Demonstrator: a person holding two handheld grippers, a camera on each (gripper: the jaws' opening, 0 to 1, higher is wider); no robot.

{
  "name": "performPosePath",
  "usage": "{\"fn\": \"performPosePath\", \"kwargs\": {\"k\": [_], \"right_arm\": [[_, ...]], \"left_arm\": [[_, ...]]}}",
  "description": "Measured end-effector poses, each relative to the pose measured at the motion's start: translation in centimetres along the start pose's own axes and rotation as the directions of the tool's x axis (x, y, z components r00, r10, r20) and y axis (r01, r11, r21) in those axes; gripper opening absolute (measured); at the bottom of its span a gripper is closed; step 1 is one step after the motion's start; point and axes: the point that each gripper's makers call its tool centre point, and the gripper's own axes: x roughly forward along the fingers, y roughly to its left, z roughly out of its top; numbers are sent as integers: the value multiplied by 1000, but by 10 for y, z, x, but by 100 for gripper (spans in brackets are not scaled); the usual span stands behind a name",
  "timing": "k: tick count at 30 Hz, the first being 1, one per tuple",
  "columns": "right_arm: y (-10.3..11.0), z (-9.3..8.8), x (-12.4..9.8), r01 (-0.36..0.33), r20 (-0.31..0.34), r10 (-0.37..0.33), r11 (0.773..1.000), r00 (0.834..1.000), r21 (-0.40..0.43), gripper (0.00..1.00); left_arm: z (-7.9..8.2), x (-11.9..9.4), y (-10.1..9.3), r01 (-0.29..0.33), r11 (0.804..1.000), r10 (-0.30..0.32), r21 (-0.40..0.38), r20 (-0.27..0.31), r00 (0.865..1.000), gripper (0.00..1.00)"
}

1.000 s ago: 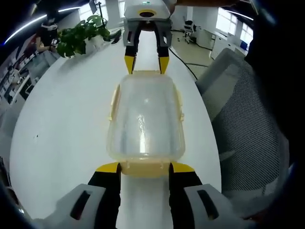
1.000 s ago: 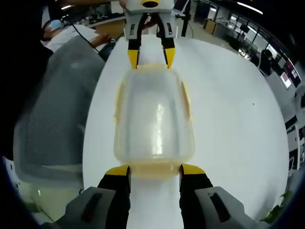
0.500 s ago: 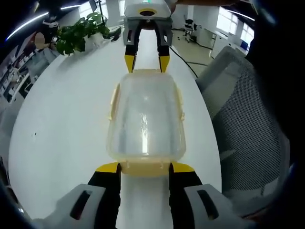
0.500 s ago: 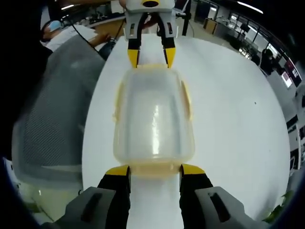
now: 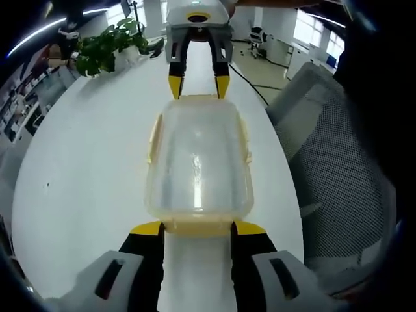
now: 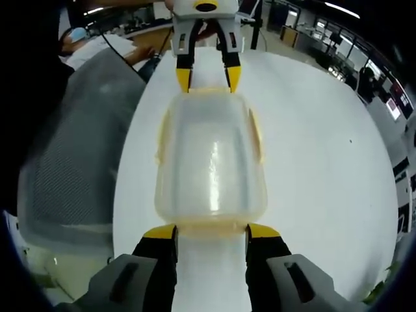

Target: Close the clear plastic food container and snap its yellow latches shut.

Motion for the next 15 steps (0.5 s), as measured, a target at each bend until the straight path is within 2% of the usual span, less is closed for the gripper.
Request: {"fn": "performPosePath", "kwargs": {"k": [5, 10, 13, 15], "right_arm": [[0, -8, -2, 4, -20, -4, 1000, 1000, 12, 41], [-1, -4, -8, 13, 22, -14, 997, 1000, 71, 41], [5, 0, -11, -9, 63, -1, 987, 998, 161, 40], [3, -3, -13, 13, 64, -25, 984, 998, 179, 40]], "left_arm": [[-5, -1, 4, -25, 999, 24, -26, -15, 1000, 47], [-3, -5, 5, -35, 998, 35, -58, 2, 999, 45], [-1, -7, 1, -33, 998, 33, -62, 4, 999, 45], [1, -8, -1, -39, 997, 39, -63, 7, 999, 45]]}}
